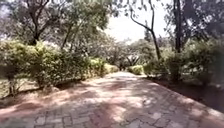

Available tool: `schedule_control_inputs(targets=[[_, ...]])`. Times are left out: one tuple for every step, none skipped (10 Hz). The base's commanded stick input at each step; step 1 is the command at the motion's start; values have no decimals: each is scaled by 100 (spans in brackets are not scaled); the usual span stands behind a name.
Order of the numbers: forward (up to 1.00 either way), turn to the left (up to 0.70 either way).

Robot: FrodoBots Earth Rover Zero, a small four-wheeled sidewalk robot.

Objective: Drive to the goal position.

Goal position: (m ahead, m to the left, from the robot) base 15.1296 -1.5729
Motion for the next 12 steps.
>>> schedule_control_inputs(targets=[[70, 0], [70, 0], [70, 0], [70, 0], [70, 0], [70, -13], [70, -32], [70, -35], [70, -35], [70, -35], [70, -35], [70, -19]])
